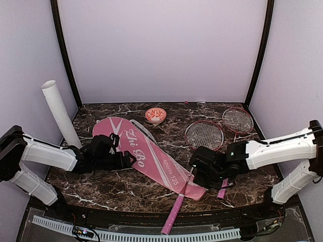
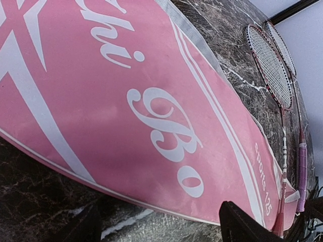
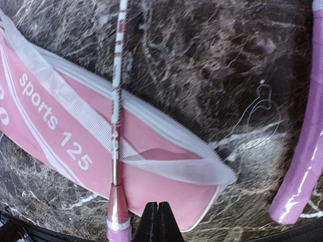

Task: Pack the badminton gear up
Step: Adjust the racket bag at the center of the board.

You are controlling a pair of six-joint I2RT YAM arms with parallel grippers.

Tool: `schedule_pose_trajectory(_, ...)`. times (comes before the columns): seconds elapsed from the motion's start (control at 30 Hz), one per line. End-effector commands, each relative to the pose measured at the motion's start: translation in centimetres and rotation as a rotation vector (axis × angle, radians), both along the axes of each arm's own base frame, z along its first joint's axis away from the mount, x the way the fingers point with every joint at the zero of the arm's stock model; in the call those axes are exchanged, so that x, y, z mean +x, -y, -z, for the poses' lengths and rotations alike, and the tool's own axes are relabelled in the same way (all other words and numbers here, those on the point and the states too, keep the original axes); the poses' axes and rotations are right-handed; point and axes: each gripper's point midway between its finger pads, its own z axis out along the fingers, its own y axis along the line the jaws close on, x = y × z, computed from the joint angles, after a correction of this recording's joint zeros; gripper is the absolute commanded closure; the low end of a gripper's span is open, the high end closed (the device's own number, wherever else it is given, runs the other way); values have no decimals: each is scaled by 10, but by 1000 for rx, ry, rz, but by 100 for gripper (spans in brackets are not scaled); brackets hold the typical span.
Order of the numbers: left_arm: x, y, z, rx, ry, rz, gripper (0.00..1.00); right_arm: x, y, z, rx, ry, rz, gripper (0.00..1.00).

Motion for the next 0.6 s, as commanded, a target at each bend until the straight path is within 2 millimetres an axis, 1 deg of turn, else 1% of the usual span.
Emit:
schedule_pose_trajectory(0.0,6,7,-2,-24,-32,-37,18,18,25,-3,-37,51,-52,100)
schedule_pose_trajectory(0.17,4,3,6,-60,-103,-130,20,33,44,-9,-74,77,-124,100)
schedule_pose_trajectory(0.33,-7,1,17,-70,-195,-230,23,43,60,-8,-91,83,-166,100)
schedule_pose_trajectory(0.47,-17,4,23,-92,-255,-289,27,54,64,-11,-88,103,-183,100)
schedule_pose_trajectory(0.57,-19,6,26,-99,-273,-316,32,60,64,-13,-77,114,-195,100)
